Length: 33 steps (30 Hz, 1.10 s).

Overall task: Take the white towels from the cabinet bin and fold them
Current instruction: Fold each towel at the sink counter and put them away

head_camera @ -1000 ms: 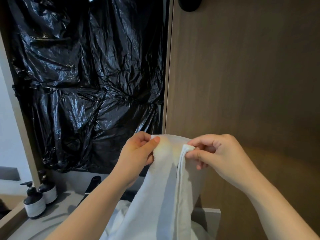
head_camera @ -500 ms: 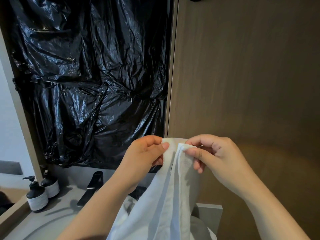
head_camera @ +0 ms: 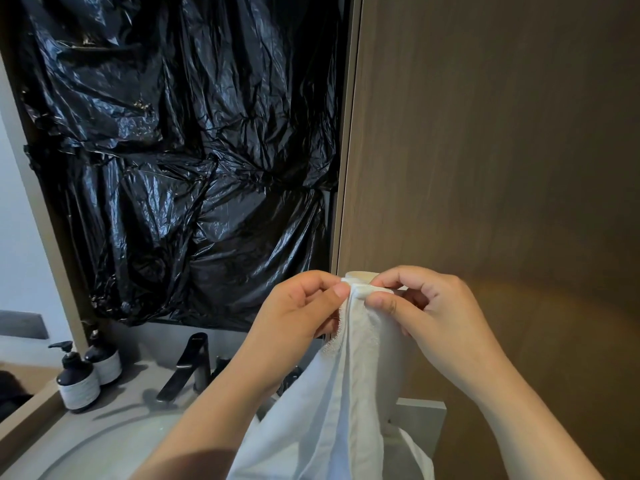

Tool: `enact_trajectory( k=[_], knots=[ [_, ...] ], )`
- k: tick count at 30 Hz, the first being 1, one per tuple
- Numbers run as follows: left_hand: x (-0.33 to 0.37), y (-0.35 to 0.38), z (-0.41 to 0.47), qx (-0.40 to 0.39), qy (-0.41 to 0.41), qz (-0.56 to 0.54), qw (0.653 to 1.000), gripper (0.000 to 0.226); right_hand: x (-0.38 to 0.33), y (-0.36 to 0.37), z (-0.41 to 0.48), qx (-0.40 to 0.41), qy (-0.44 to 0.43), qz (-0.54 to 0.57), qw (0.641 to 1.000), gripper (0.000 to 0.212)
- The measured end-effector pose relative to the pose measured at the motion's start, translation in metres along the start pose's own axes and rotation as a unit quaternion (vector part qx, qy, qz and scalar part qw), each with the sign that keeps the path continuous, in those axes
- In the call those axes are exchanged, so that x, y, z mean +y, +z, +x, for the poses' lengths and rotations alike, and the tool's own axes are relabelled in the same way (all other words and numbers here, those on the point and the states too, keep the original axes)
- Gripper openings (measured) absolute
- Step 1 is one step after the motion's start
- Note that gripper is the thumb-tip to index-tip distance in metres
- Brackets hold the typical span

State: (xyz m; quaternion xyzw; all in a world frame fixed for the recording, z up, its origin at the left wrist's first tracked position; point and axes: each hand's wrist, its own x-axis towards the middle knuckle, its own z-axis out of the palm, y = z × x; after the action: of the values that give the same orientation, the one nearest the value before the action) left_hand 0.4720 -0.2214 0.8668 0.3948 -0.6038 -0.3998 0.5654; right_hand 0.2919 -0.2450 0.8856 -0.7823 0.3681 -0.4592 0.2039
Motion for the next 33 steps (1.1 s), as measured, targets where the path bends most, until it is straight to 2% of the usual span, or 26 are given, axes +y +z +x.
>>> enact_trajectory(
  k=[9,12,15,22,27,30,33],
  knots=[
    [-0.001,-0.002,-0.01,-0.03,0.014,-0.011,0.999,0.026,0.001,-0.001,-0.001,0.008,-0.015,-0.007,1.0,0.006],
    [-0.002,-0.002,-0.011,-0.003,0.03,-0.005,1.0,0.025,0.0,0.0,-0.002,0.011,-0.021,-0.003,1.0,0.005],
    [-0.002,-0.001,-0.009,0.04,0.055,0.022,0.997,0.02,0.0,0.0,-0.001,0.012,-0.03,-0.017,0.999,0.017],
    [0.01,-0.017,0.002,0.101,0.055,0.023,0.993,0.016,0.015,-0.032,0.004,-0.037,-0.024,-0.18,0.983,0.034],
    [0.017,-0.035,0.009,0.142,0.075,0.028,0.987,0.013,0.022,-0.051,0.004,-0.05,-0.066,-0.315,0.945,0.031],
    [0.023,-0.04,0.015,0.167,0.102,0.051,0.979,0.013,0.019,-0.058,0.008,-0.029,-0.104,-0.337,0.935,0.03],
    [0.031,-0.04,0.018,0.188,0.135,0.071,0.97,0.014,0.01,-0.058,0.016,0.015,-0.134,-0.313,0.94,0.018]
  ],
)
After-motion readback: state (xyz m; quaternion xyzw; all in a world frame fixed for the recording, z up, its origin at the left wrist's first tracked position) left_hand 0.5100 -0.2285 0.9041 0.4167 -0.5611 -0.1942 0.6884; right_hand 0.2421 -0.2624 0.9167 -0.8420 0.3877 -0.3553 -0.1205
